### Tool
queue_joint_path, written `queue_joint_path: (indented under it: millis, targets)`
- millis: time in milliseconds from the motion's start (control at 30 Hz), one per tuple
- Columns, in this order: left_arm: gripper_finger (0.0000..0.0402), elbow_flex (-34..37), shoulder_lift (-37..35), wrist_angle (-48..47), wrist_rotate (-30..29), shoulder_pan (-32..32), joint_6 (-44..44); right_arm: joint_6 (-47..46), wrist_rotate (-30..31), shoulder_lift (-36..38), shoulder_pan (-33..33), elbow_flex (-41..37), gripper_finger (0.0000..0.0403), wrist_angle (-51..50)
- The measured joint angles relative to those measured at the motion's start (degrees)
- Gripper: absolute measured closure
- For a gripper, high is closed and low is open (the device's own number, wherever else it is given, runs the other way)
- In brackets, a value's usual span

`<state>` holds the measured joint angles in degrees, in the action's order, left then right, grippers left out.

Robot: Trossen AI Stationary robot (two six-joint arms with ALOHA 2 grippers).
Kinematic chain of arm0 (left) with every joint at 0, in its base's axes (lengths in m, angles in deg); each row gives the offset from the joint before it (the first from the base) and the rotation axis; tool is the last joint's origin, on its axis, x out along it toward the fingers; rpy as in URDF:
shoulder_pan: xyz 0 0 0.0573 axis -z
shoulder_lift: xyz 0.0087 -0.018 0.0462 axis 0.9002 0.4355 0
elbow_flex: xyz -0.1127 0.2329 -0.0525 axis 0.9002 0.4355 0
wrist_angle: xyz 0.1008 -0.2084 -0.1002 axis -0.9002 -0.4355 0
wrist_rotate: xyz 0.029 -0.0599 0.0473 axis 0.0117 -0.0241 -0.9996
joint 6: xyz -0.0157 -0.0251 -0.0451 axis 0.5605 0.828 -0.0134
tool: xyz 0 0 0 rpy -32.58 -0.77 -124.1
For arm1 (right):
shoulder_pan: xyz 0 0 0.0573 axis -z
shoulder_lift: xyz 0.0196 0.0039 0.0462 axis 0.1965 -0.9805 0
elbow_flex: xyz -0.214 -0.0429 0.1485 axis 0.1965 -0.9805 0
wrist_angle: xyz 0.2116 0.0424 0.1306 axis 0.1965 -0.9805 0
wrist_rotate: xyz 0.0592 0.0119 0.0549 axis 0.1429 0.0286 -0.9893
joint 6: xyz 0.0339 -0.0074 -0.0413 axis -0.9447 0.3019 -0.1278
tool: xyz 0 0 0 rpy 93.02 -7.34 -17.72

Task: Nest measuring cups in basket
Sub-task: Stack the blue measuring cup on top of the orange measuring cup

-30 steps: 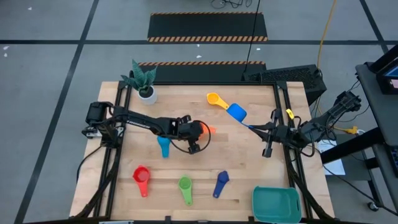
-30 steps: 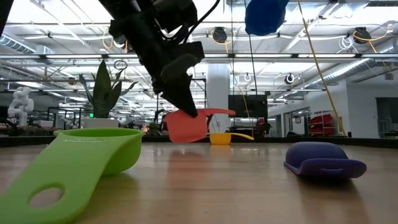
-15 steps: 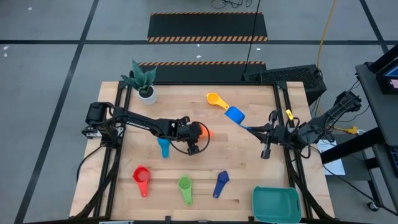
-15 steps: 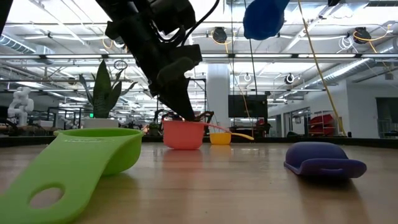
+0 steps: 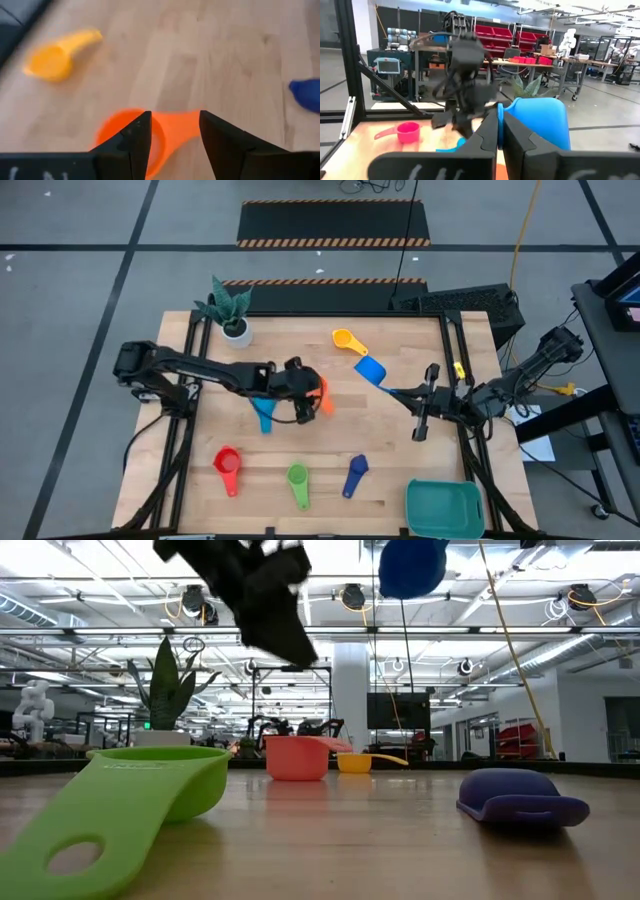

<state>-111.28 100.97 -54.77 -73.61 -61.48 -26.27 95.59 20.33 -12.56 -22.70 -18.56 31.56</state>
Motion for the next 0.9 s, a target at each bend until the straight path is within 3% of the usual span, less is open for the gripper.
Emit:
queue_joint_path:
  millis: [300, 433, 533, 667, 900]
  targets:
    - [0.0231, 2.4, -3.7, -9.0, -11.9, -4.3, -7.6, 0.4, -1.2, -4.7, 1.8, 0.0, 0.0403, 6.8]
    - [0.0231, 6.7, -1.8, -3.6, -13.3, -9.6, -9.7, 0.3, -1.3, -4.8, 2.1, 0.0, 0.0403, 6.6]
    - [0.0231, 10.5, -0.4, 4.1, -10.1, -13.4, -12.8, 0.3, -1.3, -4.7, 2.2, 0.0, 0.0403, 6.4]
    - [0.0231, 13.6, 0.6, 12.8, -0.9, -16.4, -18.2, 1.2, -1.4, -4.6, 2.1, 0.0, 0.0403, 5.9]
    - [0.0231, 13.7, 6.1, 19.8, 3.6, -17.3, -33.3, 3.0, -1.3, -4.6, 2.2, 0.0, 0.0403, 5.8]
